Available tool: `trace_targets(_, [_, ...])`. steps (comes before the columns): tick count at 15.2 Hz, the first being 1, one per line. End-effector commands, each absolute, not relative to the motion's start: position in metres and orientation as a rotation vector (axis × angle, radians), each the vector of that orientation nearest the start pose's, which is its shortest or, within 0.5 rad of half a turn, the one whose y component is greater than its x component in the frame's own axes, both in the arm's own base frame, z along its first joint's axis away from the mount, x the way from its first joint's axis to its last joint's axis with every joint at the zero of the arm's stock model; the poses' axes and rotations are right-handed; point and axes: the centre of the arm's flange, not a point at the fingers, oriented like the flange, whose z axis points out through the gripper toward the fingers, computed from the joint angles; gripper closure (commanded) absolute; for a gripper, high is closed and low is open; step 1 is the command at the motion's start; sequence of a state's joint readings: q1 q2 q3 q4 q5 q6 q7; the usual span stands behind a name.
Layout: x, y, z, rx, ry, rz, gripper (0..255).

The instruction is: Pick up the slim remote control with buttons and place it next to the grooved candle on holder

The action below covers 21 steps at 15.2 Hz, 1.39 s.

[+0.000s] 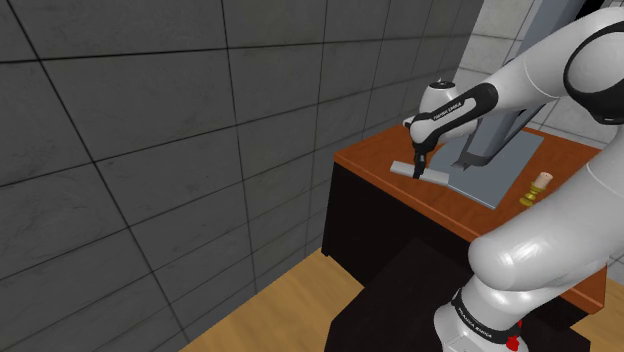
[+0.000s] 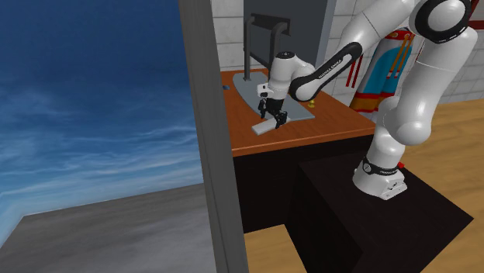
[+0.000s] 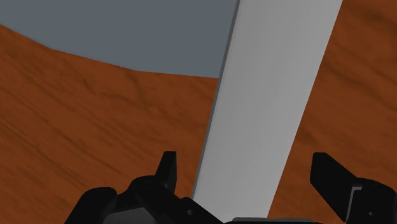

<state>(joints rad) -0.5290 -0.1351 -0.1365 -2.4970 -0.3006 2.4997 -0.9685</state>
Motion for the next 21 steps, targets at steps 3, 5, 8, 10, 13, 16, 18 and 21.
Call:
trace_targets(3, [0.365, -0.293, 0.339, -3.242, -0.855, 0.071, 0])
trace_targets(5, [0.365, -0.293, 0.339, -3.242, -0.855, 0.071, 0])
trace_targets(8, [0.366, -0.294, 0.340, -3.242, -0.855, 0.071, 255])
trace_targets(10, [0.368, -0.293, 0.339, -3.242, -0.855, 0.071, 255])
trace_targets(13, [0.368, -0.292, 0.339, -3.242, -0.855, 0.071, 255])
trace_targets(16, [0.368, -0.293, 0.337, -3.242, -0.855, 0.071, 255])
trace_targets(18, [0.365, -0.293, 0.344, -3.242, -0.855, 0.071, 255])
trace_targets(21, [0.365, -0.293, 0.360, -3.242, -0.855, 0.071, 255])
